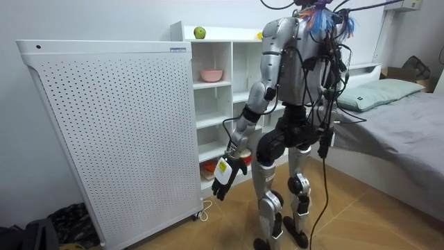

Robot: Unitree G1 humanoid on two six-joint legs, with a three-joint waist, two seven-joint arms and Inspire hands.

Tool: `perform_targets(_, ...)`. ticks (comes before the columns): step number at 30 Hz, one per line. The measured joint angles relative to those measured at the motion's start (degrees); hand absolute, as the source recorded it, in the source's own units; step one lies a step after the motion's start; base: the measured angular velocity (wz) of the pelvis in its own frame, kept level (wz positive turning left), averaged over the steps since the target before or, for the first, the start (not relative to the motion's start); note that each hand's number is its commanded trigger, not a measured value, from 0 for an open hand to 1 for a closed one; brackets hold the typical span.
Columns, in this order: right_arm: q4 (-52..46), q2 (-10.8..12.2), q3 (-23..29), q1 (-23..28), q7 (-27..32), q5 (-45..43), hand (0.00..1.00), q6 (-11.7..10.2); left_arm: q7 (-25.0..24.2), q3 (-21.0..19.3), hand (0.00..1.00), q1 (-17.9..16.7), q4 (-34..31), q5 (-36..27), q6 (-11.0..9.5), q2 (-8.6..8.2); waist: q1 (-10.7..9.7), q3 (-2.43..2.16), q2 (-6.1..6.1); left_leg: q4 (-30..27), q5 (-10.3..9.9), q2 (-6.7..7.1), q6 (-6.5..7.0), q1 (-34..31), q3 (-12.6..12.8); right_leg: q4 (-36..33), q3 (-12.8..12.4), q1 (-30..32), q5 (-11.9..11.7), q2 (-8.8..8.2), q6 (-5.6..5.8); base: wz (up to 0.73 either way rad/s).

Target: Arrange fruit in the closet

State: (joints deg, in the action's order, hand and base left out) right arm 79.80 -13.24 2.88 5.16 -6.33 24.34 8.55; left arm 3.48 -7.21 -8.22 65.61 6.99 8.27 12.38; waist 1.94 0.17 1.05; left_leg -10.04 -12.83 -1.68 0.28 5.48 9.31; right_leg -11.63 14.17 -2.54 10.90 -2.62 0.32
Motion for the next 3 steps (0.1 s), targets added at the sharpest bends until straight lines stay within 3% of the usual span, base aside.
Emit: perform_targets(3, 0.0, 0.4, -0.1, 0.6, 0.0, -5.0, 0.00, -0.5, 0.0, -0.1, 0.00, -1.1, 0.0, 0.5, 0.5, -0.61, -0.1, 0.10, -0.24, 0.6, 0.0, 0.00, -0.02, 1.3, 0.2, 0.3, -0.1, -1.5, 0.0, 0.14, 0.09, -0.02)
